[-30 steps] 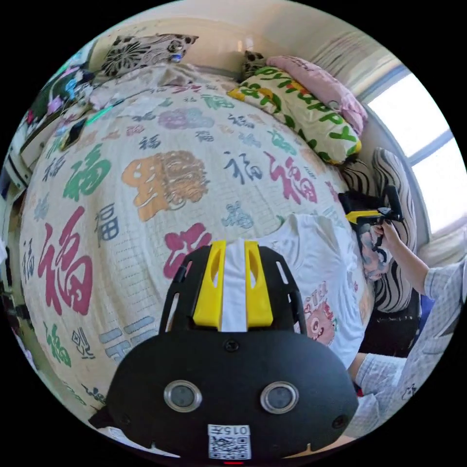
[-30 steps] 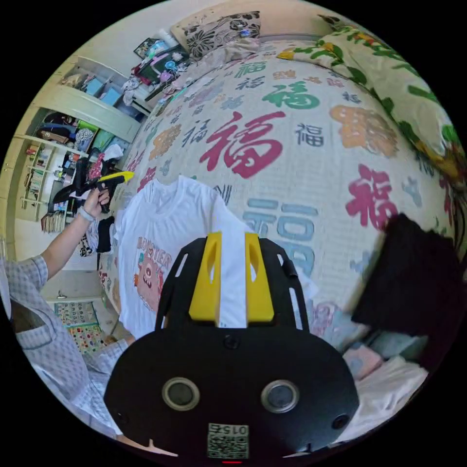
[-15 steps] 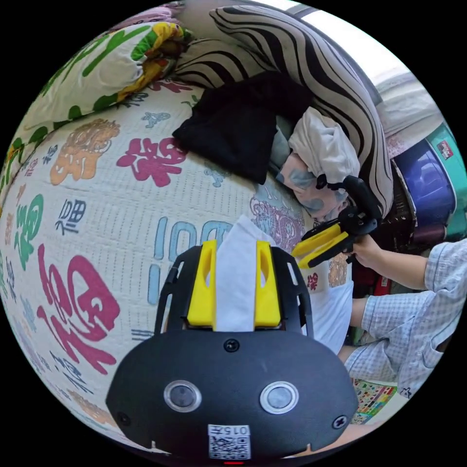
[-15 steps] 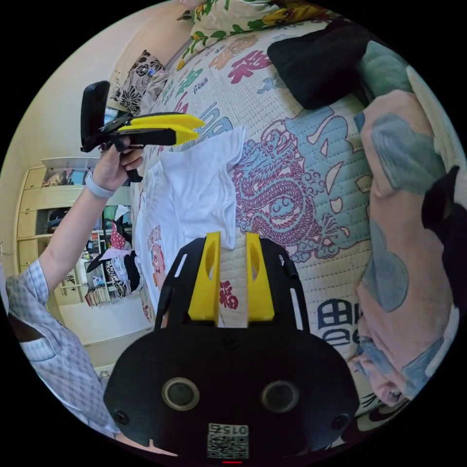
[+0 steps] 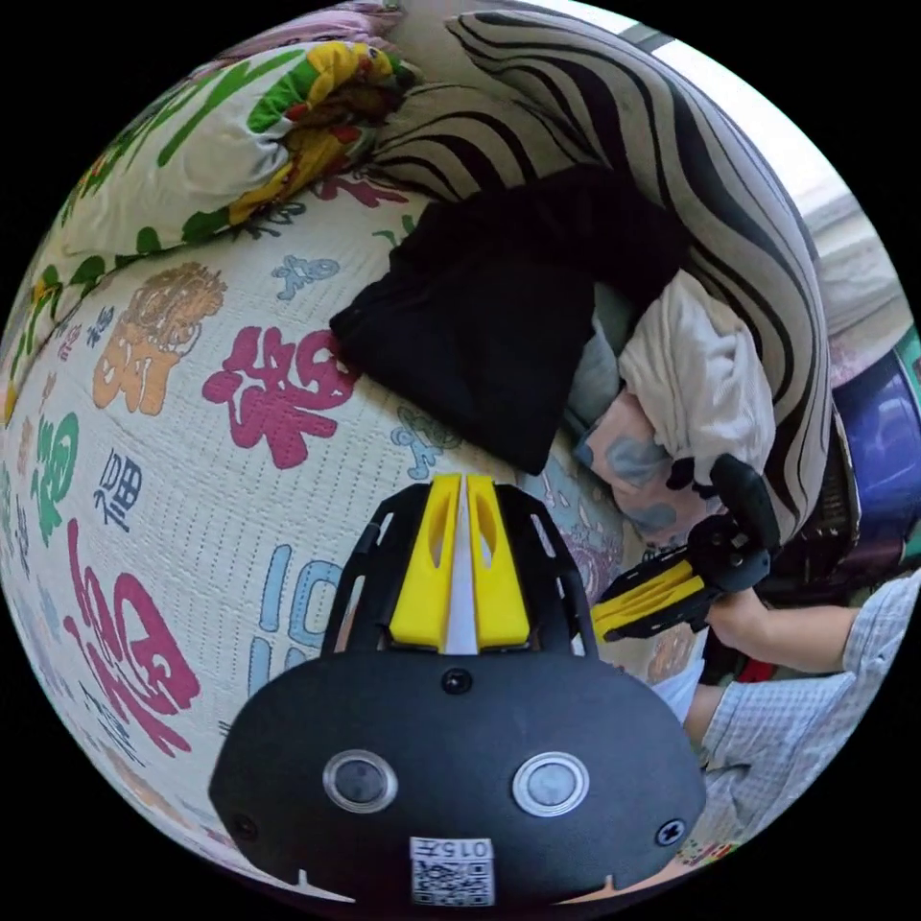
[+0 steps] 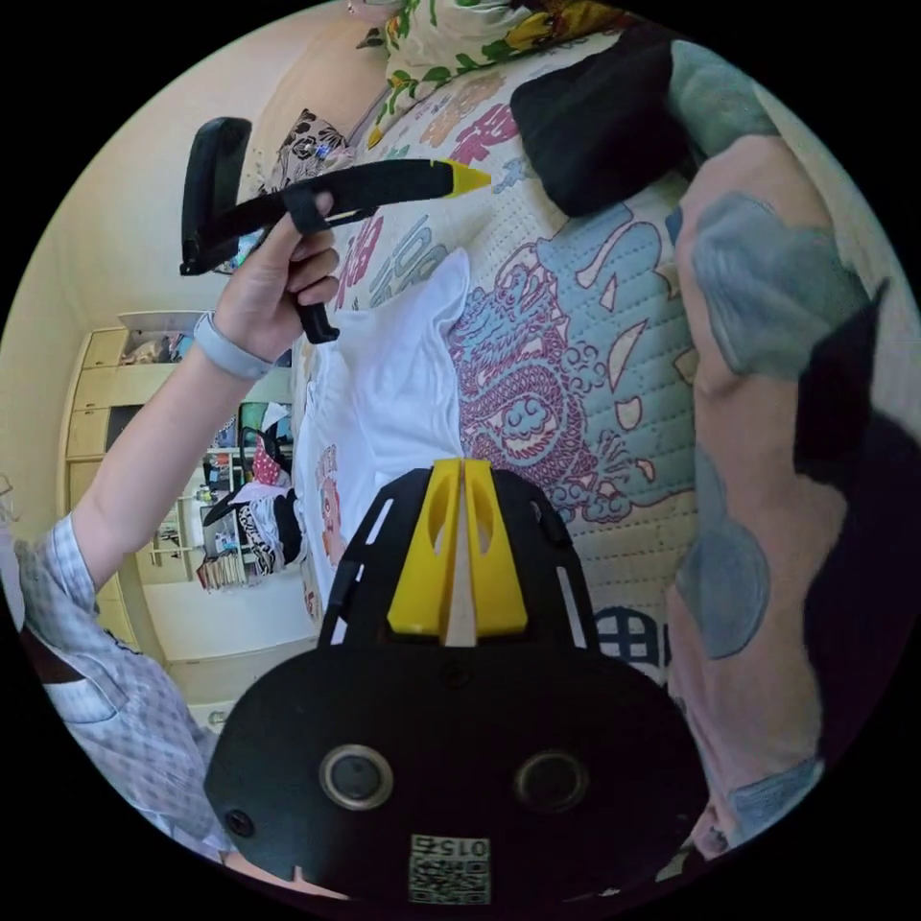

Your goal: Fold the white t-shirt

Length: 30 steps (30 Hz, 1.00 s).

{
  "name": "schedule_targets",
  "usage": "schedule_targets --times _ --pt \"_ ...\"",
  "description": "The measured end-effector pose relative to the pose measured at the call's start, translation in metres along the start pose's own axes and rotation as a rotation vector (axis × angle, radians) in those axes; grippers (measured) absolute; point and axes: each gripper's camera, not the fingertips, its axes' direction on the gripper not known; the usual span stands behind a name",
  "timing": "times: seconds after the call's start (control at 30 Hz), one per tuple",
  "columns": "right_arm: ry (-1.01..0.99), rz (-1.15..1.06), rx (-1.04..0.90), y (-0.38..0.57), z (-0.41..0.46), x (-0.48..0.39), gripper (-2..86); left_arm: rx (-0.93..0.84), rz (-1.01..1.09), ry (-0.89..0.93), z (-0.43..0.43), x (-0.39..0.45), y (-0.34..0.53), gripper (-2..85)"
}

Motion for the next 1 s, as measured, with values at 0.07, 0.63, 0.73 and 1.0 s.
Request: schedule_targets --times 0.07,0.63,0.73,1.0 --pt "0.039 -0.002 -0.006 0.01 -0.001 0.008 -0.2 0.125 -0.07 0.049 -0.011 -0.001 0.022 3.1" --pt "0.111 0.154 -0.372 0.208 0.047 0.05 12.0 -0.039 -1.337 0.071 -0.055 0.107 0.681 11.5" --pt "0.19 0.146 -0.449 0.235 0.07 0.055 11.6 -0.083 -1.36 0.117 -0.04 0.132 0.73 12.0" --pt "0.277 0.122 -0.486 0.253 0.094 0.056 8.7 -0.112 -1.192 0.136 -0.005 0.148 0.743 9.6"
